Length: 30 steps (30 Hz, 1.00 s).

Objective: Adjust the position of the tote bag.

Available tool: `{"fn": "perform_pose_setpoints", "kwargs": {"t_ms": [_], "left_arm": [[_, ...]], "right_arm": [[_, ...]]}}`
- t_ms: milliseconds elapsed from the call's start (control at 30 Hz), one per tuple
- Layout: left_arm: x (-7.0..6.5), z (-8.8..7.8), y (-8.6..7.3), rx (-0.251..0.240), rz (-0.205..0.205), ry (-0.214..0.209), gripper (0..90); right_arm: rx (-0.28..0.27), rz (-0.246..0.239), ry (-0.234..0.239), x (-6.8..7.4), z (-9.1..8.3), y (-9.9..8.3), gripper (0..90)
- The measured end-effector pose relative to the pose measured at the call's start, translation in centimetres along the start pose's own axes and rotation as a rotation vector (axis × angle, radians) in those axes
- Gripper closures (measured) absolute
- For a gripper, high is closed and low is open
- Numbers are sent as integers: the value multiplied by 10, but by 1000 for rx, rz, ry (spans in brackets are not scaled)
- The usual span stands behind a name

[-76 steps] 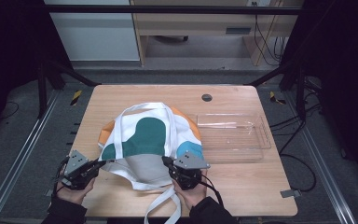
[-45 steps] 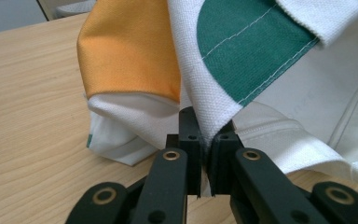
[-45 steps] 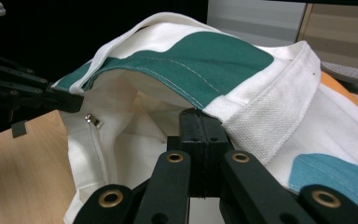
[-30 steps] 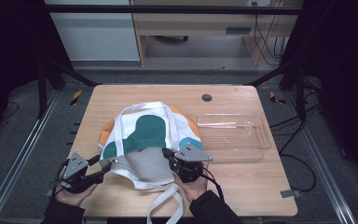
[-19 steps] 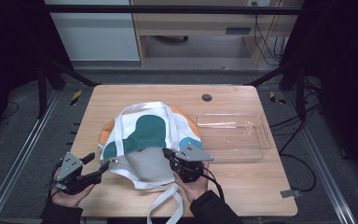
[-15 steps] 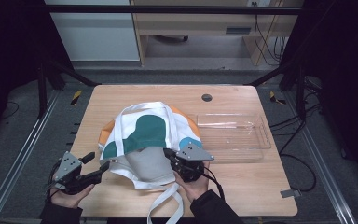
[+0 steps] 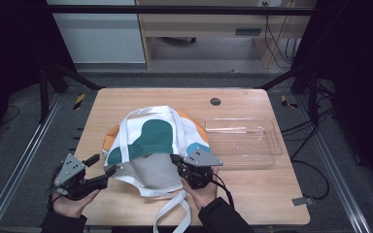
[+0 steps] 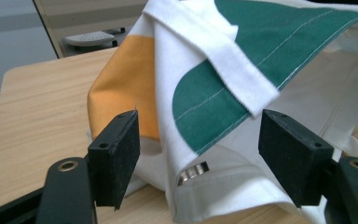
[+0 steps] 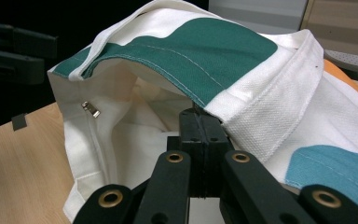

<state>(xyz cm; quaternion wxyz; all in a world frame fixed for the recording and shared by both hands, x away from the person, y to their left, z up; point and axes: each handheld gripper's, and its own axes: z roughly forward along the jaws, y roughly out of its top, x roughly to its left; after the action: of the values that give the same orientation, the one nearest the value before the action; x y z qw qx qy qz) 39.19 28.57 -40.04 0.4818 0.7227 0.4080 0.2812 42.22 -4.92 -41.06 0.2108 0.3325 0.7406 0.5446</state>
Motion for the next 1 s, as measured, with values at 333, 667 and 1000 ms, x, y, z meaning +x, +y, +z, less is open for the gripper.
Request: {"fn": "perform_pose_setpoints", "kwargs": {"t_ms": [333, 667, 1000], "left_arm": [[-9, 5, 29, -36, 41, -24, 272], [-27, 20, 50, -39, 89, -47, 273], [-45, 31, 56, -46, 107, -71, 273]], "right_arm": [[7, 2, 4, 0, 0, 0, 900], [6, 2, -2, -1, -1, 1, 900], [6, 4, -1, -1, -1, 1, 900]]}}
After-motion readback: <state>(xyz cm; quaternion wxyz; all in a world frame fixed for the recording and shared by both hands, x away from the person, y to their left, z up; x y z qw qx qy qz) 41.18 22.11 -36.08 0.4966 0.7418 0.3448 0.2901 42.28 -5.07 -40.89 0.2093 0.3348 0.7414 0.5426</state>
